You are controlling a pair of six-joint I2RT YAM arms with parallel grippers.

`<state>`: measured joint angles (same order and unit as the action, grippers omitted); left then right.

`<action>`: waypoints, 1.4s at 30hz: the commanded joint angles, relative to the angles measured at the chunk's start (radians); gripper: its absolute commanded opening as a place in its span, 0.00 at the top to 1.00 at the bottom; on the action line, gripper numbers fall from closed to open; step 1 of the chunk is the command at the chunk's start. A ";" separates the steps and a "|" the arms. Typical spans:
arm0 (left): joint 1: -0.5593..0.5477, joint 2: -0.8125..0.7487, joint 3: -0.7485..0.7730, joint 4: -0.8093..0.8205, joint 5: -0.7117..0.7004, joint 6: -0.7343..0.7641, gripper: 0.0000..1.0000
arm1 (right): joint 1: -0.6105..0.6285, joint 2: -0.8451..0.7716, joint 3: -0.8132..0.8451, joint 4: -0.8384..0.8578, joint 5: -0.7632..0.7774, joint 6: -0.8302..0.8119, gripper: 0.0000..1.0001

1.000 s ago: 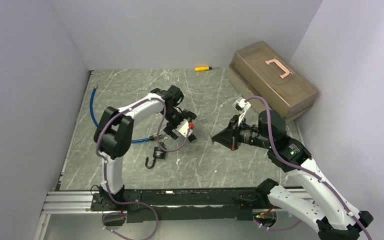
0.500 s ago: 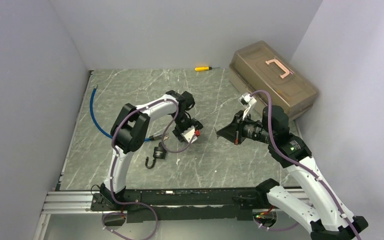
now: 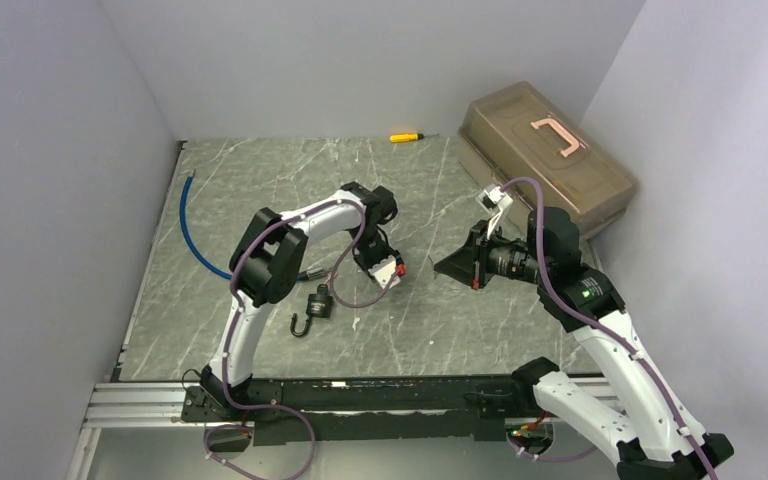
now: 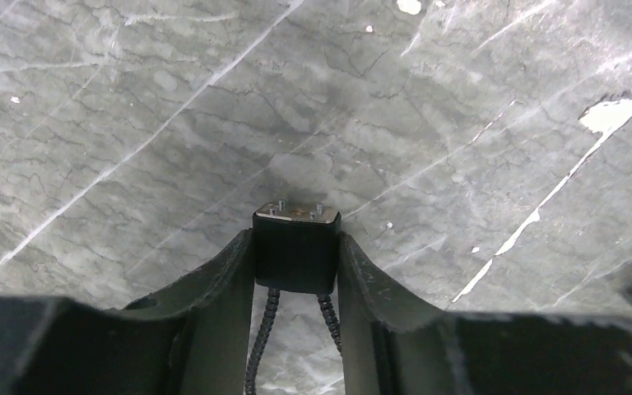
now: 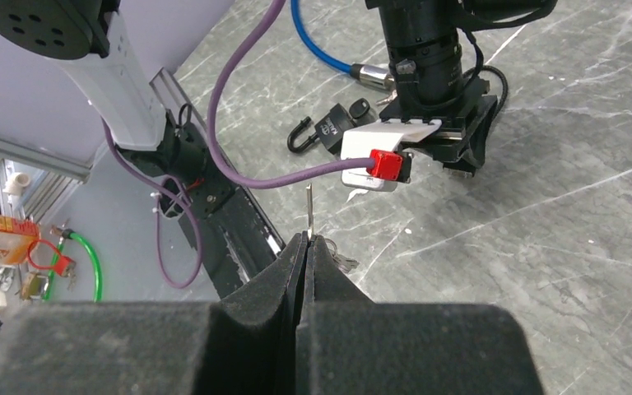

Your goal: Unlock with the key

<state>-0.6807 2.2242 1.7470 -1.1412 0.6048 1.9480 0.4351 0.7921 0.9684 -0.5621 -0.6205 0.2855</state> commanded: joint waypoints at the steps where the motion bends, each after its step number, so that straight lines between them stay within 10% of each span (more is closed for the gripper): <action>1: -0.018 -0.046 -0.061 0.098 0.041 -0.047 0.75 | -0.006 -0.004 0.049 -0.009 -0.034 -0.026 1.00; 3: -0.016 -0.083 -0.109 0.178 0.058 -0.109 1.00 | -0.006 -0.005 0.049 -0.005 -0.040 -0.025 1.00; 19: 0.044 -0.785 -0.340 0.176 0.168 -0.174 1.00 | -0.010 -0.049 0.078 0.057 -0.096 0.005 1.00; 28: -0.099 -1.361 -0.586 0.325 0.151 -0.105 1.00 | -0.012 -0.040 0.072 0.112 -0.212 0.000 1.00; 42: -0.306 -1.401 -0.434 0.489 0.101 -0.505 1.00 | -0.013 -0.021 0.049 0.160 -0.291 -0.006 1.00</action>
<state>-0.9668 0.8291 1.2564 -0.7948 0.6846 1.6001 0.4259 0.7738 1.0142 -0.4561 -0.8711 0.2890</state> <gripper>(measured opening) 0.334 0.007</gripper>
